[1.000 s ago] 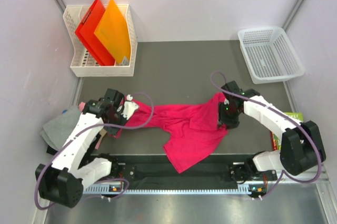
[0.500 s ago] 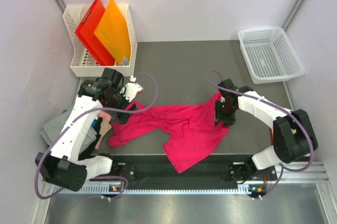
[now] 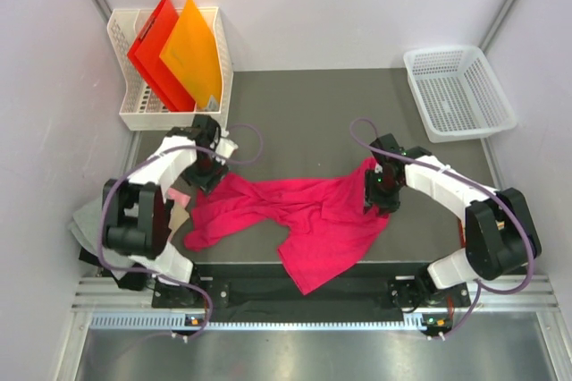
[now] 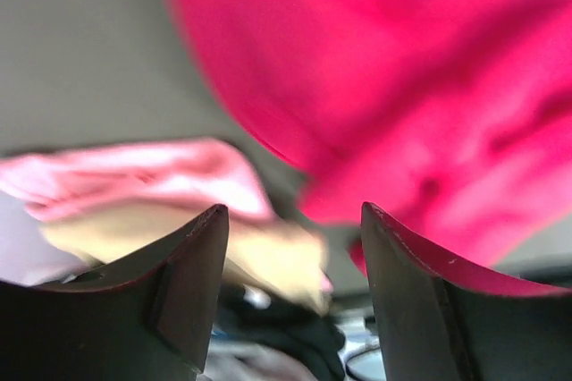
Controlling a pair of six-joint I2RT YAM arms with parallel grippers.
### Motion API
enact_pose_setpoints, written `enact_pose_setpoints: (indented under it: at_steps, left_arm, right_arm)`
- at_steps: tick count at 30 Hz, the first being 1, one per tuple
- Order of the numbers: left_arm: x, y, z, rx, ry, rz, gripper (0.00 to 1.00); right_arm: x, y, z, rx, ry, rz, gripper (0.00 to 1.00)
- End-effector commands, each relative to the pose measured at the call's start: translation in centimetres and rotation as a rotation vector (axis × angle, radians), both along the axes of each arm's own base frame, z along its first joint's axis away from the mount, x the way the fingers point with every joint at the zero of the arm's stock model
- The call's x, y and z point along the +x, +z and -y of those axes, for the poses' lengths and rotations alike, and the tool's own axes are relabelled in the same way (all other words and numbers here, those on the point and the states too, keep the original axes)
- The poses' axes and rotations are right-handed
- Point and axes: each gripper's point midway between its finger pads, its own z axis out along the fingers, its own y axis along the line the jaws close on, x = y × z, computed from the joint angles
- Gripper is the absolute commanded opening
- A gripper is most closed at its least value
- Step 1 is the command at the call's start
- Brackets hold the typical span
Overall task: Fold and stack the t-shirts
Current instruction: Flatten out the tshirt
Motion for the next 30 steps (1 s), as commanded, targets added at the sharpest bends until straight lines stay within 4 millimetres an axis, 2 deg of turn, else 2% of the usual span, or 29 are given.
enact_pose_setpoints:
  at_steps: [1,2,4,5,7,8,11,17,24,30]
  left_arm:
    - [8.4,2.5,-0.5,-0.053,0.119,0.216,0.66]
    - [8.9,1.6,-0.5,-0.058,0.130,0.189,0.66]
    - [10.4,1.7,-0.3,-0.076,0.161,0.202,0.66]
    - [10.4,0.7,-0.1,-0.085,0.166,0.167,0.66]
    - [10.9,0.4,0.5,-0.113,0.190,0.155,0.65]
    - [10.7,-0.2,1.5,-0.160,0.185,0.121,0.64]
    - [10.3,-1.0,2.5,-0.212,0.196,0.080,0.63]
    - [9.9,-3.1,2.2,-0.190,0.189,0.045,0.60]
    - [11.5,-4.0,2.5,-0.198,0.195,0.047,0.60]
    - [12.2,-5.6,2.4,-0.185,0.202,0.021,0.60]
  right_arm:
    - [0.2,0.7,0.0,0.013,-0.007,0.043,0.45]
    - [0.0,0.7,0.1,0.013,-0.006,0.038,0.45]
    - [-0.1,0.7,0.2,0.012,-0.008,0.038,0.45]
    - [-0.2,0.7,0.2,0.014,-0.007,0.038,0.45]
    - [-0.3,0.8,0.3,0.012,-0.010,0.042,0.45]
    - [-0.3,0.8,0.3,0.012,-0.011,0.043,0.45]
    - [-0.5,0.8,0.4,0.013,-0.013,0.041,0.45]
    - [-0.6,0.5,0.2,0.022,-0.021,0.036,0.45]
    - [-0.7,0.6,0.0,0.032,-0.030,0.037,0.44]
    - [-0.6,1.4,-0.2,0.043,-0.039,0.053,0.42]
